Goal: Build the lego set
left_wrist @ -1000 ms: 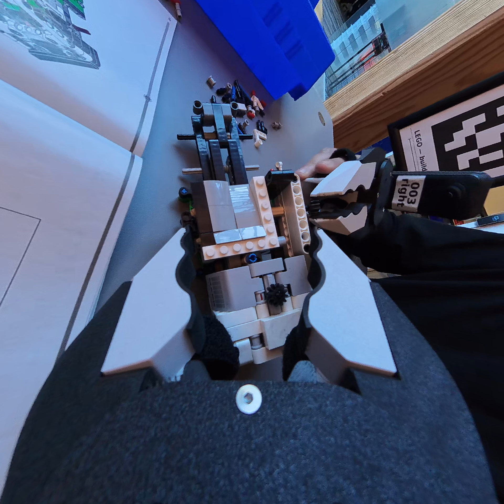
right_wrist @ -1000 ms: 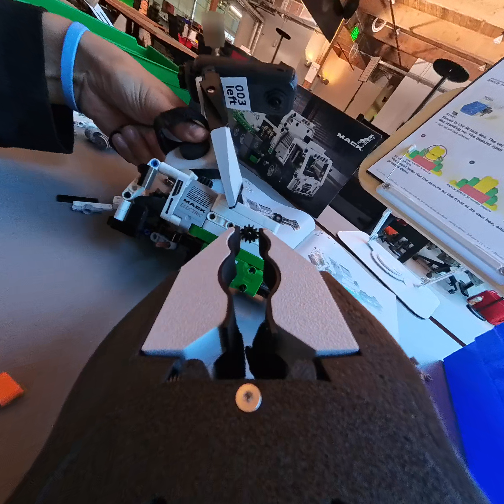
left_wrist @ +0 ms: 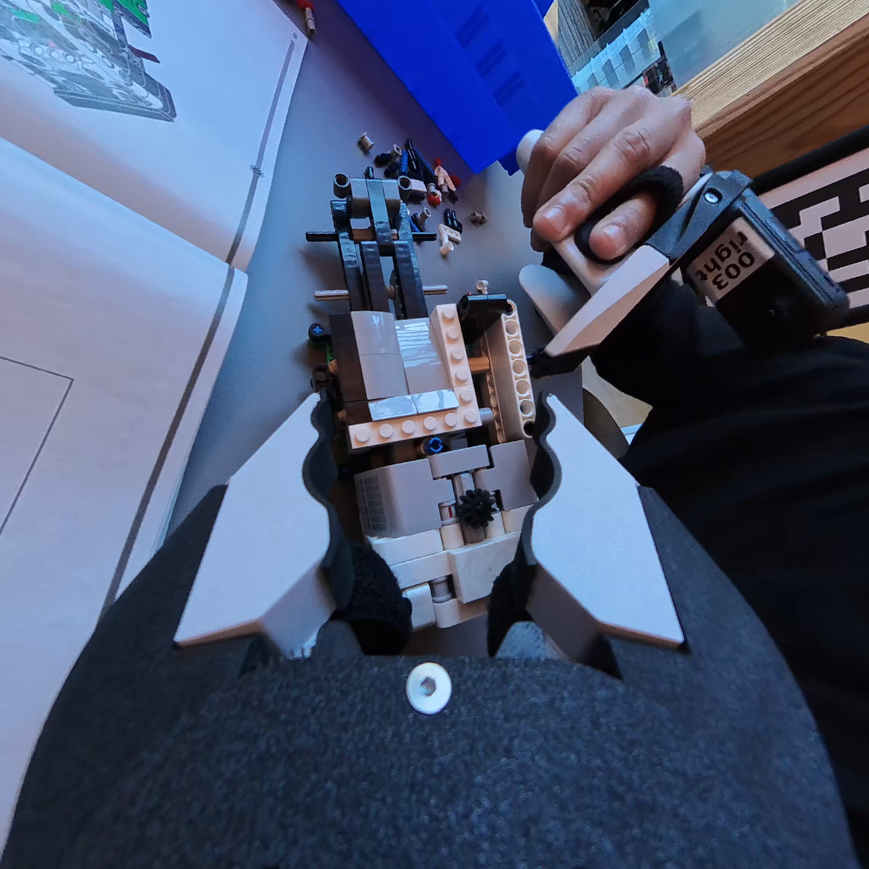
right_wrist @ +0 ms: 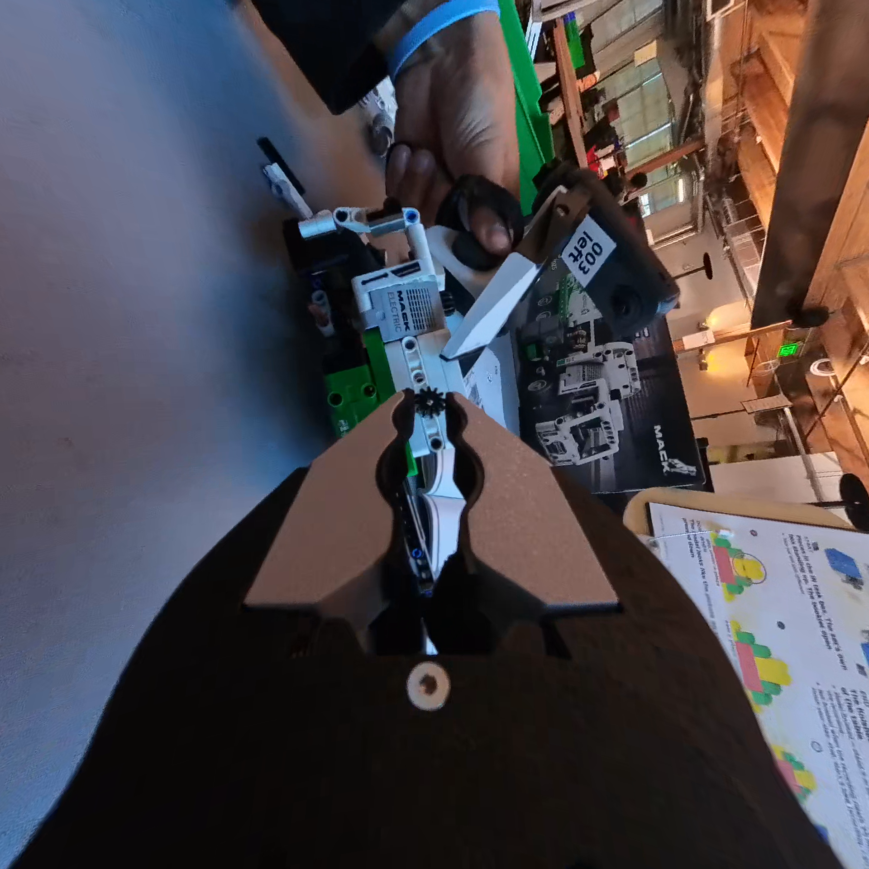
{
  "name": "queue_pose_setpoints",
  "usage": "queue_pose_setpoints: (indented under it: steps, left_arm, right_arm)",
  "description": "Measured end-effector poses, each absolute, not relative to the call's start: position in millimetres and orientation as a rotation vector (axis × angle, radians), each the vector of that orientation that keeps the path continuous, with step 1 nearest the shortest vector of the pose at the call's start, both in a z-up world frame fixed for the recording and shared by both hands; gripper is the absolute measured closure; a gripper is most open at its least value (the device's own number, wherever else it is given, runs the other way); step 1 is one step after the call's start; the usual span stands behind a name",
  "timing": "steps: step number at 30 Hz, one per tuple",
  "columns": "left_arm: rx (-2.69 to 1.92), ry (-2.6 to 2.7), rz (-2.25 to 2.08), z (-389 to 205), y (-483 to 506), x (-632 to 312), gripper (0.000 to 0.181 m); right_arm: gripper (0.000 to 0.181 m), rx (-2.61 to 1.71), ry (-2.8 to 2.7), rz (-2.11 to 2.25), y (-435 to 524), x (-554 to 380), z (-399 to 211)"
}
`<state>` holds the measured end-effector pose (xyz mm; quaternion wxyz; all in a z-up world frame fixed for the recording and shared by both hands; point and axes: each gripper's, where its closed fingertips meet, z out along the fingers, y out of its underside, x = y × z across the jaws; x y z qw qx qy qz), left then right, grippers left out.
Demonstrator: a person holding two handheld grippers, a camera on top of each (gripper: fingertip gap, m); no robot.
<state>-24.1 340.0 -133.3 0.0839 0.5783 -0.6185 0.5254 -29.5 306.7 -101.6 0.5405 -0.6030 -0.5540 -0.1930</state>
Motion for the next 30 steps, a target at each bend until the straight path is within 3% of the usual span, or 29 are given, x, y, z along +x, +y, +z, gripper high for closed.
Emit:
queue_pose_setpoints:
  steps: [30]
  left_arm:
    - [1.719,-1.847,1.564,-133.7,341.2,-23.0,0.097]
  right_arm:
    - [0.169,-1.296,-1.436,-0.486,307.5,-29.2,-104.4]
